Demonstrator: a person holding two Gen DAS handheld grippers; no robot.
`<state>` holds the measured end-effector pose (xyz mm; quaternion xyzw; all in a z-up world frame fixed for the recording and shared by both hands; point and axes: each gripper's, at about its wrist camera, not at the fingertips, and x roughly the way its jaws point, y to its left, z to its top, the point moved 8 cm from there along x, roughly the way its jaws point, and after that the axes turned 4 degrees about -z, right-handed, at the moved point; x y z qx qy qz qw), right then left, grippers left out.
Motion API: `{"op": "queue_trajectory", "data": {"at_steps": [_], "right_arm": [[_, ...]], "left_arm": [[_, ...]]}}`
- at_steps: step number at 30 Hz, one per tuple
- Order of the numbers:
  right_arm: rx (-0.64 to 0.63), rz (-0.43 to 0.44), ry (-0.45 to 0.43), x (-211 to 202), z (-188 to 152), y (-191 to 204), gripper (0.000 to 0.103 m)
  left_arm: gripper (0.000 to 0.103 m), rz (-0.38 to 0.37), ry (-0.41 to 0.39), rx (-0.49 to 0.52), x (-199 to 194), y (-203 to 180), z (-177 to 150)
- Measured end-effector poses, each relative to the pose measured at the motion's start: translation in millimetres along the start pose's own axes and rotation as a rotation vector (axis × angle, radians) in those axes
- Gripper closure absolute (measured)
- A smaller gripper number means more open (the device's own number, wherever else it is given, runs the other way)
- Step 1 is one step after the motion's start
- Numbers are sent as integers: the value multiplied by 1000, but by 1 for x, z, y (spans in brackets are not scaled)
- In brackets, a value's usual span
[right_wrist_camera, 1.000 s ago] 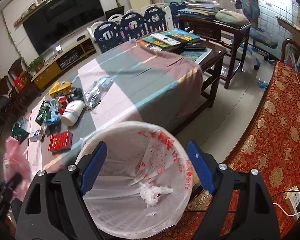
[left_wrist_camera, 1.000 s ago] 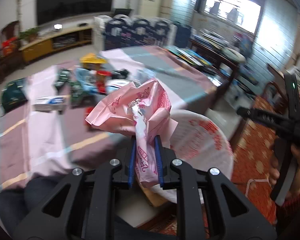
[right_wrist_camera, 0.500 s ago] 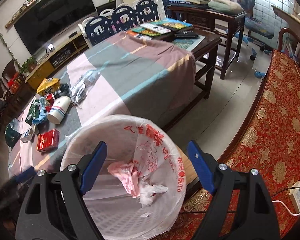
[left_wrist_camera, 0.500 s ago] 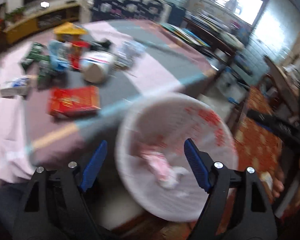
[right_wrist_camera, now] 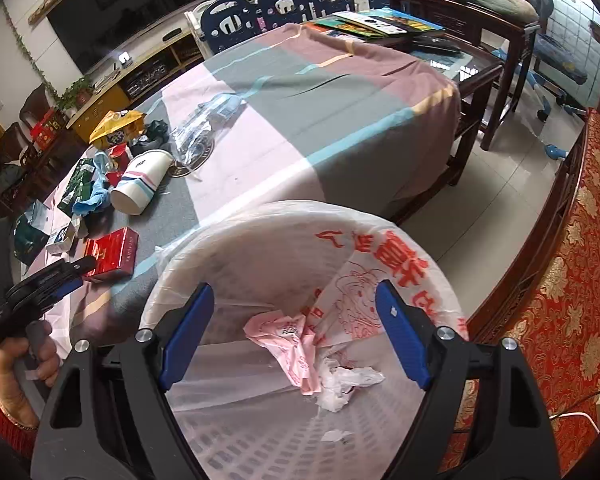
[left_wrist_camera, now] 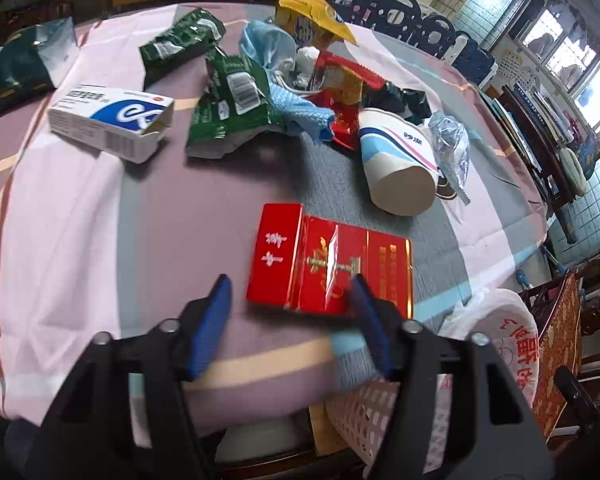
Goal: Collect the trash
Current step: 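Grasp the red cigarette box with the left tool while the right tool grasps the white paper cup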
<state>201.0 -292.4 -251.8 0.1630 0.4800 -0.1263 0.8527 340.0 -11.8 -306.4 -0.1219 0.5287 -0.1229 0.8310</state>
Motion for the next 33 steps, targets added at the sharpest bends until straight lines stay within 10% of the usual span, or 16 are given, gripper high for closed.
{"op": "queue_trajectory", "data": {"at_steps": [4, 19, 27, 29, 33], "right_arm": [[-25, 12, -1, 5, 7, 18, 22], [-194, 136, -9, 82, 67, 187, 13], [-260, 24, 27, 135, 74, 229, 13], [-299, 7, 1, 136, 73, 230, 38], [-293, 48, -6, 125, 66, 224, 39]], "left_arm": [[77, -37, -38, 3, 5, 2, 11], [78, 157, -307, -48, -102, 63, -1], [78, 182, -369, -78, -141, 90, -10], [78, 189, -369, -84, -144, 96, -15], [78, 189, -363, -108, -146, 105, -21]]}}
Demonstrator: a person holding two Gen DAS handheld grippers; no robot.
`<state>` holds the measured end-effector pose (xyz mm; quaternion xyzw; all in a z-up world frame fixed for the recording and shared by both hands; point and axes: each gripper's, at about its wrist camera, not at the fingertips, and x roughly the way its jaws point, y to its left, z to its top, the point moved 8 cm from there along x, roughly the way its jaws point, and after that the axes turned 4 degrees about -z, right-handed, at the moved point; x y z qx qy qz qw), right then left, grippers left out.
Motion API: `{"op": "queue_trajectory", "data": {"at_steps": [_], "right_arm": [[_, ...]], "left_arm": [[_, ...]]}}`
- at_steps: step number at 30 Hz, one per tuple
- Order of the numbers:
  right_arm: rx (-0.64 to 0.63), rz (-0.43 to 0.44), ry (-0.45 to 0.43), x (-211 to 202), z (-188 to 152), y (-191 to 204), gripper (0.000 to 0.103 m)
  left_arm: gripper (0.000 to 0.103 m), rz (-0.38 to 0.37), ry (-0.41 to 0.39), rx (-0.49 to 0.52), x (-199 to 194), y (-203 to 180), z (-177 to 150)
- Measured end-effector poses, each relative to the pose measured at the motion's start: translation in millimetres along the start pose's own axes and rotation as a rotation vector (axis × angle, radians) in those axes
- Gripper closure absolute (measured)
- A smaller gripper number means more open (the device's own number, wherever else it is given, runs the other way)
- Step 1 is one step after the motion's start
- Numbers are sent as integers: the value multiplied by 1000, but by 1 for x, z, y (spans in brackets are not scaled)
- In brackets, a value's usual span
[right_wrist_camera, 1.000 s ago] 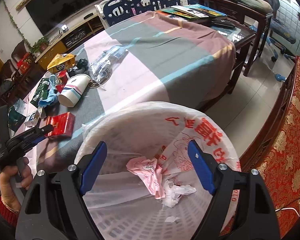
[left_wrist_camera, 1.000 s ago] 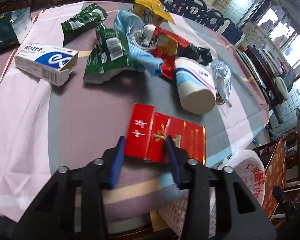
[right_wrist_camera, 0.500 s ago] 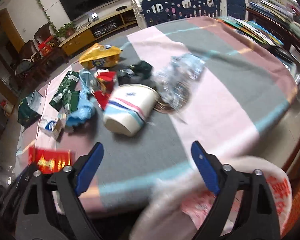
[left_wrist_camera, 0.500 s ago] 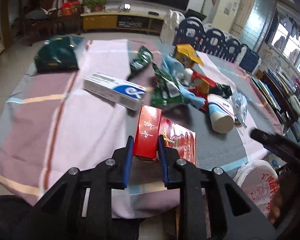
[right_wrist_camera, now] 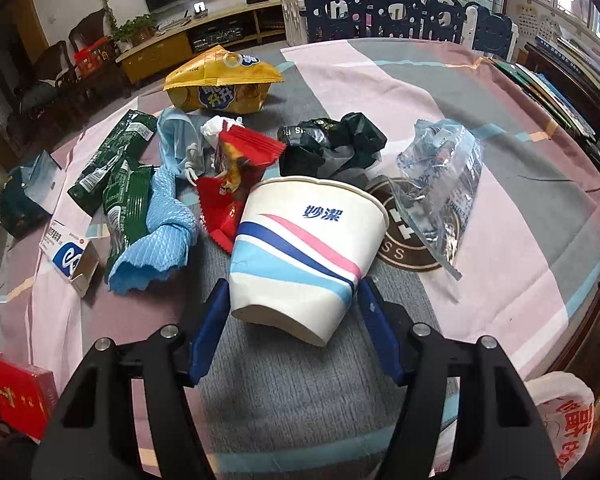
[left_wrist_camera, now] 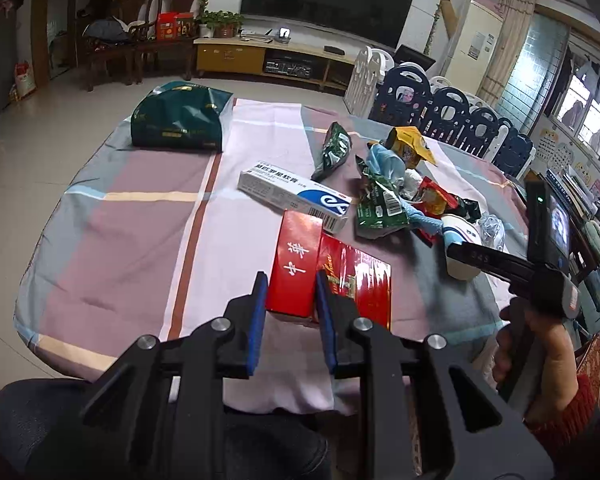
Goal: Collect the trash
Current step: 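Grasp the red cigarette box with the left tool while the right tool grasps the white paper cup, then drop the paper cup into the bin with the right tool while the left tool carries the red box over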
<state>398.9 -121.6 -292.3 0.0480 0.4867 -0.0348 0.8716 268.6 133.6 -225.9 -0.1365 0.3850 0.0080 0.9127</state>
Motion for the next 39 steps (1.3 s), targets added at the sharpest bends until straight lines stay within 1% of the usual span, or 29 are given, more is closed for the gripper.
{"op": "queue_trajectory", "data": {"at_steps": [2, 6, 12, 17, 22, 32, 37, 39], "right_arm": [[19, 15, -9, -10, -9, -6, 39], [39, 46, -36, -37, -24, -14, 39], [-16, 79, -111, -86, -41, -11, 39], [-27, 109, -151, -120, -47, -13, 39], [-21, 102, -189, -146, -49, -26, 39], [-1, 90, -187, -159, -64, -47, 39], [27, 32, -205, -175, -71, -84, 39], [43, 5, -196, -178, -78, -101, 39]], "left_arm": [[78, -2, -2, -2, -1, 0, 0], [78, 2, -31, 15, -9, -4, 3], [78, 25, -85, 34, -30, -7, 8], [78, 30, -132, 23, -51, -3, 16], [78, 24, -163, 17, -65, -3, 20], [78, 13, -175, 23, -79, -7, 22], [78, -5, -178, 28, -83, -14, 21], [78, -23, -175, 33, -84, -20, 20]]}}
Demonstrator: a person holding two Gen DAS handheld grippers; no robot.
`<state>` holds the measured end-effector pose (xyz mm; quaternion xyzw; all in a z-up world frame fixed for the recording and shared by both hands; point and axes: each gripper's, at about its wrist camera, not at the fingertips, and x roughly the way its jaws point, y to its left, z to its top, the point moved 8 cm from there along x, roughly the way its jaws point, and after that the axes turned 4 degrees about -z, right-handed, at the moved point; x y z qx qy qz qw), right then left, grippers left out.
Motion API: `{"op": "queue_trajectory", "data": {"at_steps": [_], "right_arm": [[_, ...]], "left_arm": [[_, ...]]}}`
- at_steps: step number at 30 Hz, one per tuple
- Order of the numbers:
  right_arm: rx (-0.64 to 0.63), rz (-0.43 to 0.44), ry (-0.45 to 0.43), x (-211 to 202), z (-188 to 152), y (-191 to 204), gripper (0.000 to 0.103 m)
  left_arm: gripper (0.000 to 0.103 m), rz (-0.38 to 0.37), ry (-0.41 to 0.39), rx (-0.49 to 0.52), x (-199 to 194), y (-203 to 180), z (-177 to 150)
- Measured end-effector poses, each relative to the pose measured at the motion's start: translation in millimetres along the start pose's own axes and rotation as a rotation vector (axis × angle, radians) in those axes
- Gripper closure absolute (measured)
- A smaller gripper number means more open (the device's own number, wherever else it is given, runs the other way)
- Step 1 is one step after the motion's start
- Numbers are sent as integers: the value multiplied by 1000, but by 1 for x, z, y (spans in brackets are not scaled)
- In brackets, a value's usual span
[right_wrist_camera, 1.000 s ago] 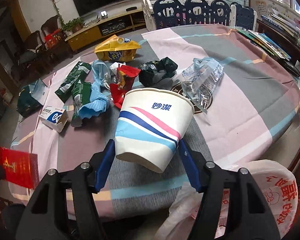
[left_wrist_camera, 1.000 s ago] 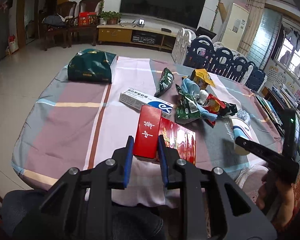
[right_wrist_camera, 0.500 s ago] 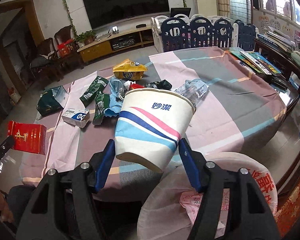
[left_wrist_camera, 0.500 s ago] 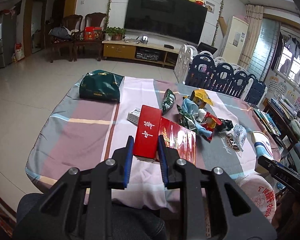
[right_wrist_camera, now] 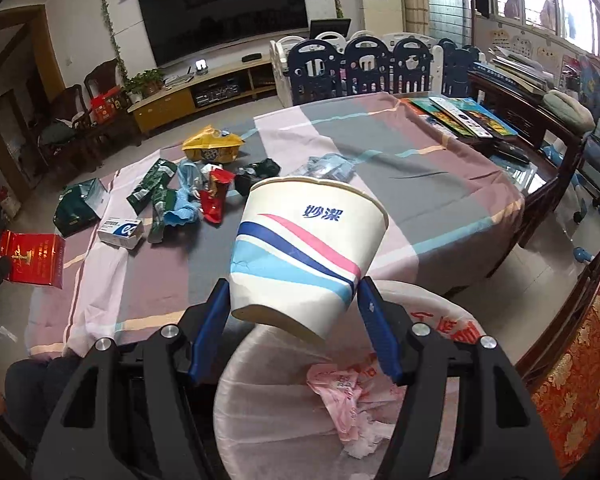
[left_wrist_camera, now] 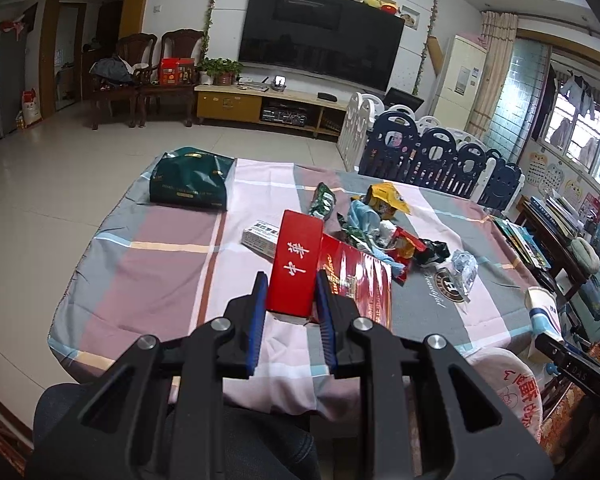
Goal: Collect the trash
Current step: 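Drop the paper cup into the bin with the right tool while the left tool carries the red box over, then open the left tool over the bin to drop the red box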
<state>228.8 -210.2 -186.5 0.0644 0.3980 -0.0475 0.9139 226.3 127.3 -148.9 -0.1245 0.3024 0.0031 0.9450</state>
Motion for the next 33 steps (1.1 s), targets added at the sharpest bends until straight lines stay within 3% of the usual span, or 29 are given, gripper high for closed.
{"op": "queue_trajectory", "data": {"at_steps": [5, 9, 11, 15, 20, 23, 24, 25, 26, 27, 28, 33], "right_arm": [[-3, -51, 108, 8, -40, -30, 38], [13, -44, 294, 30, -90, -38, 37], [41, -24, 339, 35, -102, -39, 34], [127, -57, 237, 19, -84, -58, 24], [288, -140, 62, -16, -45, -110, 18], [351, -152, 36, -23, -36, -134, 16], [355, -160, 37, -23, -36, -139, 16], [359, -169, 37, -23, -36, -142, 16], [367, -177, 38, -22, -38, -145, 16], [373, -176, 44, -20, -41, -147, 16], [377, -171, 55, -17, -44, -147, 16], [349, -135, 112, 1, -60, -127, 16]], "left_arm": [[78, -67, 16, 32, -2, -24, -4], [78, -148, 57, 55, 0, -51, -13], [78, -197, 88, 74, 2, -66, -20], [78, -292, 134, 158, 2, -103, -36], [78, -532, 269, 271, 7, -174, -80], [77, -628, 353, 340, 6, -216, -115], [75, -655, 385, 372, 6, -229, -128], [60, -672, 401, 396, 4, -240, -138], [48, -674, 406, 420, 3, -244, -145], [29, -655, 388, 436, 3, -244, -147], [22, -627, 361, 442, 4, -242, -146], [19, -452, 343, 341, 31, -193, -127]]}}
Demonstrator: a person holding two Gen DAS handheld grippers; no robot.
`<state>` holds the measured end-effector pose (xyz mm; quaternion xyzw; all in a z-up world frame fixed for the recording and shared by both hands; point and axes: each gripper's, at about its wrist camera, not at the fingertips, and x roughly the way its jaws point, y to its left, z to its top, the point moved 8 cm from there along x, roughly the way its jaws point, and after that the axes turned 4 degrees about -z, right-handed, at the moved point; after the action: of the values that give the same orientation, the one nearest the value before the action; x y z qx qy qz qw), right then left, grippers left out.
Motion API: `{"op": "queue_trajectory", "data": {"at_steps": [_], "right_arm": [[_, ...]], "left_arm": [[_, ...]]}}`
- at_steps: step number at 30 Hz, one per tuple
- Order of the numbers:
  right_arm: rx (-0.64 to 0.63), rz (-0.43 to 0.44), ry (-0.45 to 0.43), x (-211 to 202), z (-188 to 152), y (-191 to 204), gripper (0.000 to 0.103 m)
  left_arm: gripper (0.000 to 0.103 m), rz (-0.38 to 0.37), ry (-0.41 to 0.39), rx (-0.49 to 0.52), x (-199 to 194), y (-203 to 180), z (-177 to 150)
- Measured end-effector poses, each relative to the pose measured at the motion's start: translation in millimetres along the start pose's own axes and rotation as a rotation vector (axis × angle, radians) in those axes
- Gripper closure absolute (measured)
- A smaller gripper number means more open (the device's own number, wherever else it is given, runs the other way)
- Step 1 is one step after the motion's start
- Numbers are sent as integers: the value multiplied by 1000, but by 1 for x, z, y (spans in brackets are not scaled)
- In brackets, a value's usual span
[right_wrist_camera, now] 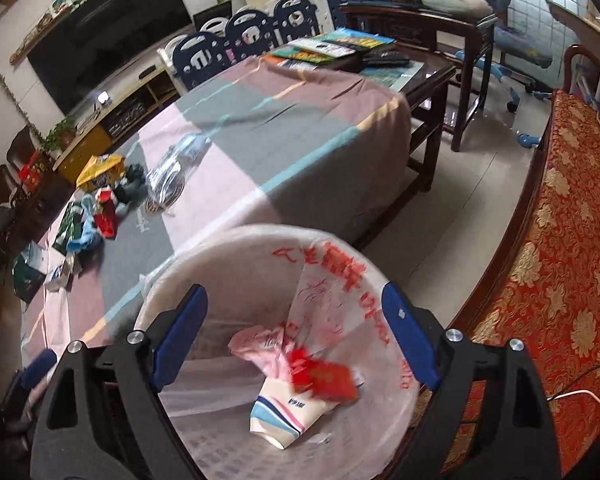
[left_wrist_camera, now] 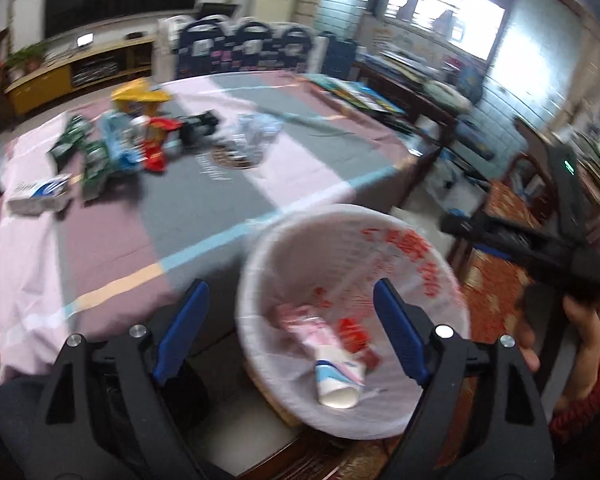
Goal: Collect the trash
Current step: 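Open the left tool over the bin to drop the red box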
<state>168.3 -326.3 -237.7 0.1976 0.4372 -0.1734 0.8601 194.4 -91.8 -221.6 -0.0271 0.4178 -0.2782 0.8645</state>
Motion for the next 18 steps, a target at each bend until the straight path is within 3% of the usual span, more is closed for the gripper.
{"op": "queue_trajectory", "data": {"at_steps": [4, 10, 14, 18], "right_arm": [[-50, 19, 26, 10, -11, 20, 16], [-99, 32, 42, 20, -16, 36, 16], [-125, 30, 44, 26, -17, 45, 16], [-143, 18, 55, 31, -19, 48, 16]], "left_arm": [[19, 133, 9, -231, -7, 85, 7], [19, 230, -56, -642, -28, 217, 20], [16, 293, -36, -752, -17, 273, 45], [9, 336, 4, -766, 8, 304, 85]]}}
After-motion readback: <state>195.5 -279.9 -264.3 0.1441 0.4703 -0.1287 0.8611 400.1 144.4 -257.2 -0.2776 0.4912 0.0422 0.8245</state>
